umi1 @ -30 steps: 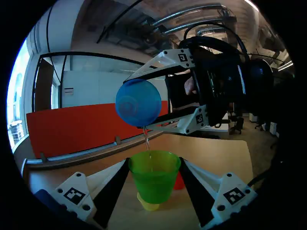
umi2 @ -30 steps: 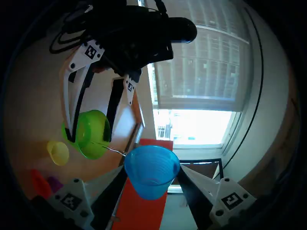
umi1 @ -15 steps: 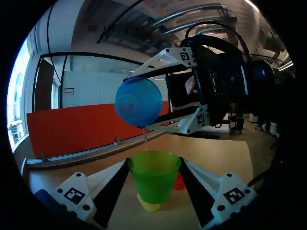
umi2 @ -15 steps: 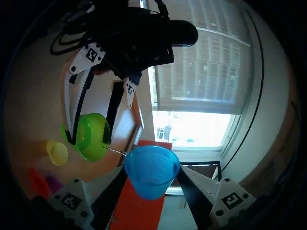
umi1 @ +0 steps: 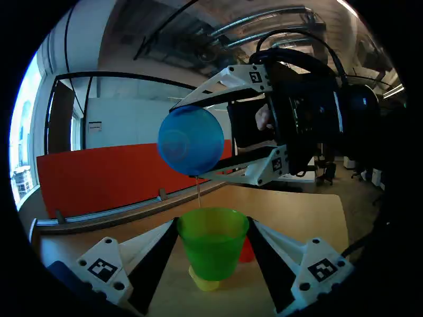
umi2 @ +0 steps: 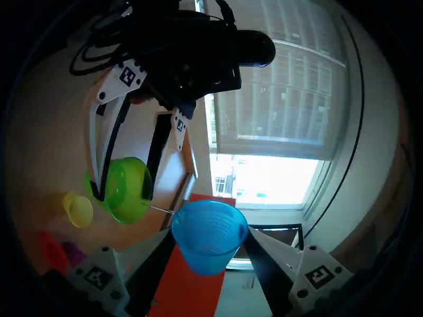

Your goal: Pour water

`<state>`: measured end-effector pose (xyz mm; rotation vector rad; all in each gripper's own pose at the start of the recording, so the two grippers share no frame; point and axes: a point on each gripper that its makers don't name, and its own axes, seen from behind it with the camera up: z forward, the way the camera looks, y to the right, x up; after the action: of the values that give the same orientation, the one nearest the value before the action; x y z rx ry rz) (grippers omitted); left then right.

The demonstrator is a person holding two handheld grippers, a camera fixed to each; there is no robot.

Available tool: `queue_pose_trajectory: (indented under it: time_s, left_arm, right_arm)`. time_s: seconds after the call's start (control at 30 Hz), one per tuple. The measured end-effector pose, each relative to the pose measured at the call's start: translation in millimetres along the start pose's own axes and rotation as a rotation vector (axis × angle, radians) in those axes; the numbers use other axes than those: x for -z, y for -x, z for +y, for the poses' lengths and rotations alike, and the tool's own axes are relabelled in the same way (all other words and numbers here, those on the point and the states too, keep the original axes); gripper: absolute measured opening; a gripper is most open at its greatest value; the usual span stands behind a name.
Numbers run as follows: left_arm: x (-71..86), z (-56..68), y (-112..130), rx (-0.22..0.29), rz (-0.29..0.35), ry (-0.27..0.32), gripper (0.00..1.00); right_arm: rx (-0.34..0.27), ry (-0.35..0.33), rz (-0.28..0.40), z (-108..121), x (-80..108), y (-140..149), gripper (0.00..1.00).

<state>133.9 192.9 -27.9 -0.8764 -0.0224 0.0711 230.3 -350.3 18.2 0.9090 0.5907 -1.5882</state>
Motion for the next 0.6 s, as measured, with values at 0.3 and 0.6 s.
queue_pose_trajectory:
  time_s: [0.3,0.6]
  left_arm:
    - [0.2,1.5,-2,0.002,0.002,0.0,0.9]
    - [0.5,-0.1,-4,0.006,0.003,-0.005,0.9]
  right_arm:
    - [-0.011,0.001,0.004,1,0.9,0,0.9]
    - [-0.136,0.01,0.008,-1,-0.5,12,0.9]
